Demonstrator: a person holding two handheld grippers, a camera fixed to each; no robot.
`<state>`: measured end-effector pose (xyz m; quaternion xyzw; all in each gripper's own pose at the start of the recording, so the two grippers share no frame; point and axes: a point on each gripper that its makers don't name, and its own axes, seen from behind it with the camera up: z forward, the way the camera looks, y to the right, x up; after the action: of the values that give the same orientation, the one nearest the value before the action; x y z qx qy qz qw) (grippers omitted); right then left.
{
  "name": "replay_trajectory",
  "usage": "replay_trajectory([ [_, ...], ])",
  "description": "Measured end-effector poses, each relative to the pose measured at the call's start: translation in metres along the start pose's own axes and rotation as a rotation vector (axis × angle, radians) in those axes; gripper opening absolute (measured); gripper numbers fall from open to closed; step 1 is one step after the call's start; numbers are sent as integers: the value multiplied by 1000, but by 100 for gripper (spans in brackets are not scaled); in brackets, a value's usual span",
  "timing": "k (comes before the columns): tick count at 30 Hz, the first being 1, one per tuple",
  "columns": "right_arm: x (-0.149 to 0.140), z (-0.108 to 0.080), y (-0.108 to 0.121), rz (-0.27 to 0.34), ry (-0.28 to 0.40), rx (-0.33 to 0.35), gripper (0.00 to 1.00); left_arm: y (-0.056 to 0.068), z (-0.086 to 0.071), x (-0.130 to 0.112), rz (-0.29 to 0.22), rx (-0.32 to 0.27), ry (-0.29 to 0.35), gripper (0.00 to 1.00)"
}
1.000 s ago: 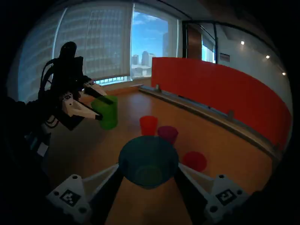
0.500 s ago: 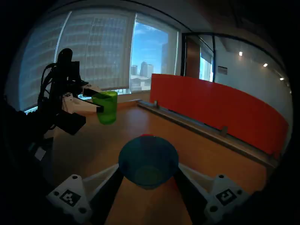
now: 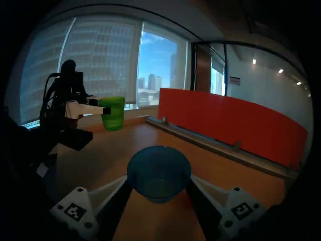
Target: Pour water
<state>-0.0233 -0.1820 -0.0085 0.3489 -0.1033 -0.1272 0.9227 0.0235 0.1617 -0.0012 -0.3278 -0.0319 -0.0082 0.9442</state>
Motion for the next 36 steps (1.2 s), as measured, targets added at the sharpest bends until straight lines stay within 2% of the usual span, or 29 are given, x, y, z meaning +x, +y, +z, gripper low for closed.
replay_trajectory([
  [6, 4, -1, 1, -5, 21, -5, 88, -1, 2, 7, -15, 7, 20, 85],
  [36, 13, 0, -2, -10, 61, 9, 89, -3, 4, -3, 20, 9, -16, 85],
])
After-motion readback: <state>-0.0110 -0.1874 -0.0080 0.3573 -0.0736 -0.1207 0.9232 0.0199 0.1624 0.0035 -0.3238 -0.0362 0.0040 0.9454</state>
